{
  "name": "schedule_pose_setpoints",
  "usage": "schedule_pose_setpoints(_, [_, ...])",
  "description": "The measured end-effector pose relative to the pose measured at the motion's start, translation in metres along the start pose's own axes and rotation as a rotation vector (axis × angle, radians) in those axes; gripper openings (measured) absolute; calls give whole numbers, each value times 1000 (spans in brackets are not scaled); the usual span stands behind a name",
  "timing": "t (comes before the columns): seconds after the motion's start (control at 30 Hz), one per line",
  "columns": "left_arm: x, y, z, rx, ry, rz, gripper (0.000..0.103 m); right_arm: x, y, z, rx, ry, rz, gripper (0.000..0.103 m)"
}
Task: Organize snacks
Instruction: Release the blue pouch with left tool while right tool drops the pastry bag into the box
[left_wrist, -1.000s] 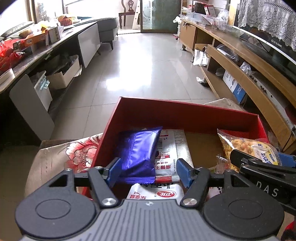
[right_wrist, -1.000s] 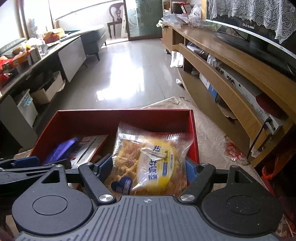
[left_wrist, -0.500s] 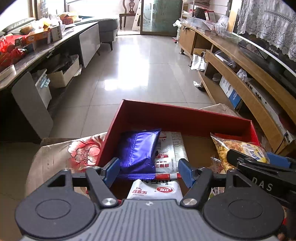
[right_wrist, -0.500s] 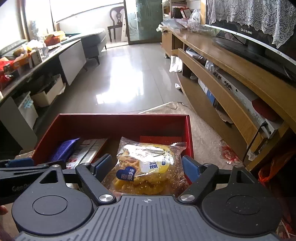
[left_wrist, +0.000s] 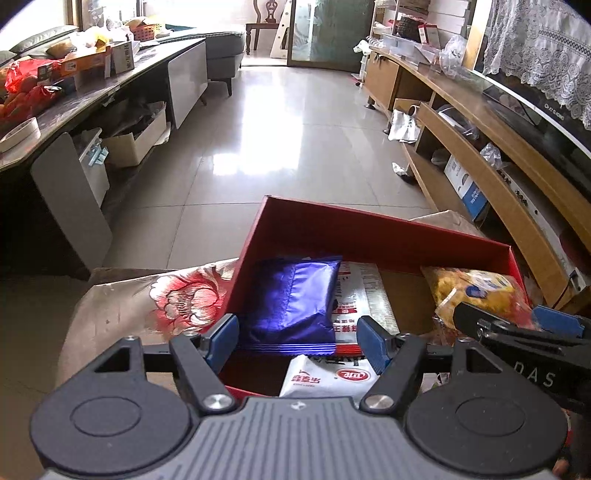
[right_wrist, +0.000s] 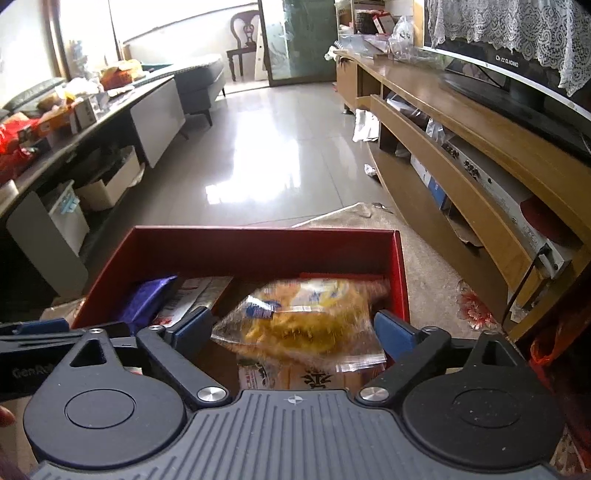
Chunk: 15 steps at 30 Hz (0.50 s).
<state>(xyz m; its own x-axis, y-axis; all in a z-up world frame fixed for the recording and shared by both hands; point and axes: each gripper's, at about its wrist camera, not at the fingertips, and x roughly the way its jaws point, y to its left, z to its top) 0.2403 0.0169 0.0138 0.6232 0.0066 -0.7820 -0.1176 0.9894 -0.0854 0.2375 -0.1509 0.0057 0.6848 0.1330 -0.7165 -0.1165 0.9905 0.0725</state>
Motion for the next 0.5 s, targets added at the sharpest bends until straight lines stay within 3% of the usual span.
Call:
schedule_pose_setpoints(0.23, [-11, 13, -13, -10, 13, 7, 71, -6, 4, -5, -32, 14, -11, 97])
schedule_pose_setpoints(0.5, [-28, 50, -58, -66, 83, 32, 71, -32, 5, -24, -69, 21, -23, 97])
